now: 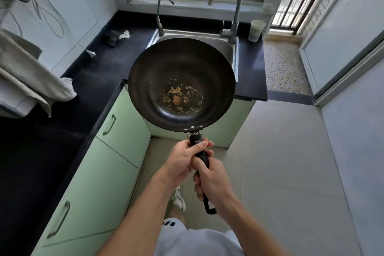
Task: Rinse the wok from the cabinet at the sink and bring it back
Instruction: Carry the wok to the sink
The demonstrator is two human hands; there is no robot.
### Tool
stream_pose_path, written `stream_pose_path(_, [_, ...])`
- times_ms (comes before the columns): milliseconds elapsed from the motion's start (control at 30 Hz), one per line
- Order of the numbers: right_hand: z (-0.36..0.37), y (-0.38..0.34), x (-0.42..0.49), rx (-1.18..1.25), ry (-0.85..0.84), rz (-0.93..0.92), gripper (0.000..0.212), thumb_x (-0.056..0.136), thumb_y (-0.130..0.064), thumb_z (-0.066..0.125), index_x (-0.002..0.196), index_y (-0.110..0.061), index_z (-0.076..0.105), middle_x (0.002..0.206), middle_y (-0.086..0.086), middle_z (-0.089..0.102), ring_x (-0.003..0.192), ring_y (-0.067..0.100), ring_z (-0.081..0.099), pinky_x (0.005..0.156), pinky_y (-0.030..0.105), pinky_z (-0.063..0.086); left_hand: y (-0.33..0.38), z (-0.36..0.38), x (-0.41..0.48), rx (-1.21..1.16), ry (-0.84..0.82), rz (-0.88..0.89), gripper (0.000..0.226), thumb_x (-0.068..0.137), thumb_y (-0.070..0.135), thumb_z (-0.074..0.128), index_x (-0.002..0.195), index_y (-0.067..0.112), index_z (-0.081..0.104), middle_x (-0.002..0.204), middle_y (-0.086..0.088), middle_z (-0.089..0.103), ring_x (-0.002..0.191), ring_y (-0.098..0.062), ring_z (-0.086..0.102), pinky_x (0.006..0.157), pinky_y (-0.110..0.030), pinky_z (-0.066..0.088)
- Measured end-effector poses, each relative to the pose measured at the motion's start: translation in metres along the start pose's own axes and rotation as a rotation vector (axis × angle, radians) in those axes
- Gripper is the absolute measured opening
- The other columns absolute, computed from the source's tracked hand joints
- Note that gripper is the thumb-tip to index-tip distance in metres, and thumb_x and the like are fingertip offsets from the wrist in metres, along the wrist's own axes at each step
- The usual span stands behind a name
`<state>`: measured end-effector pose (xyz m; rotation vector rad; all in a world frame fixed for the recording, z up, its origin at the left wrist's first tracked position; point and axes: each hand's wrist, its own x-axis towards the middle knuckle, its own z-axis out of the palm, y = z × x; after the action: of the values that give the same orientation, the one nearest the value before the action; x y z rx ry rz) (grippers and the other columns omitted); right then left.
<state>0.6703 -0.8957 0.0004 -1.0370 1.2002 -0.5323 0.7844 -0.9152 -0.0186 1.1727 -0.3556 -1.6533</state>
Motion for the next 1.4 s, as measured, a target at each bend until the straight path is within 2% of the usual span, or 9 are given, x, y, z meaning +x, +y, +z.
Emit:
stream_pose_path(400, [0.066,-0.104,0.180,-0.009,0.103,0.007,0.028,0.100,-0.022,0.053,0.076,-0.008,0.054,0.052,0.005,0.050,0.037,0.019,0.044,0.036,0.028,0.038,0.152,-0.058,0.155,0.022,-0.095,-0.057,0.025,0.092,0.005,0.062,0.116,-0.004,0.057,0.099,-0.010,0.070,0.080,-0.018,0.067,0.078,-0.033,0.058])
stream_pose_path(500, [0.071,-0.119,0.207,-0.007,0.116,0.022,0.028,0.100,-0.023,0.053,0.077,-0.008,0.056,0.052,0.005,0.052,0.038,0.019,0.045,0.037,0.028,0.039,0.172,-0.065,0.182,0.039,-0.111,-0.074,0.028,0.093,0.004,0.060,0.119,-0.007,0.055,0.097,-0.009,0.070,0.080,-0.019,0.067,0.075,-0.032,0.058])
stream_pose_path(733, [0.064,-0.134,0.257,-0.027,0.161,0.081,0.029,0.099,-0.024,0.054,0.076,-0.007,0.059,0.052,0.004,0.053,0.039,0.018,0.046,0.038,0.029,0.040,0.188,-0.066,0.234,0.070,-0.111,-0.133,0.020,0.093,0.005,0.061,0.111,-0.003,0.061,0.098,-0.009,0.071,0.080,-0.018,0.068,0.073,-0.030,0.057])
stream_pose_path(900, [0.047,-0.141,0.295,0.001,0.156,0.134,0.030,0.099,-0.024,0.054,0.073,-0.009,0.056,0.052,0.002,0.051,0.040,0.017,0.045,0.038,0.028,0.040,0.196,-0.057,0.272,0.024,-0.083,-0.178,0.028,0.092,0.004,0.062,0.118,-0.006,0.057,0.097,-0.011,0.071,0.078,-0.018,0.068,0.073,-0.030,0.058])
stream_pose_path(1067, [0.025,-0.145,0.332,-0.060,0.163,0.147,0.034,0.098,-0.026,0.055,0.069,-0.010,0.057,0.049,0.002,0.053,0.039,0.017,0.047,0.039,0.029,0.041,0.201,-0.044,0.310,-0.022,-0.046,-0.248,0.025,0.091,0.003,0.062,0.115,-0.005,0.058,0.097,-0.011,0.072,0.079,-0.020,0.067,0.076,-0.033,0.057])
stream_pose_path(1400, [0.007,-0.142,0.387,-0.036,0.130,0.233,0.032,0.099,-0.025,0.053,0.071,-0.011,0.057,0.049,0.000,0.053,0.038,0.016,0.047,0.039,0.027,0.041,0.204,-0.042,0.364,0.019,0.014,-0.327,0.037,0.093,0.008,0.062,0.125,-0.008,0.055,0.106,-0.011,0.072,0.083,-0.018,0.069,0.077,-0.031,0.058])
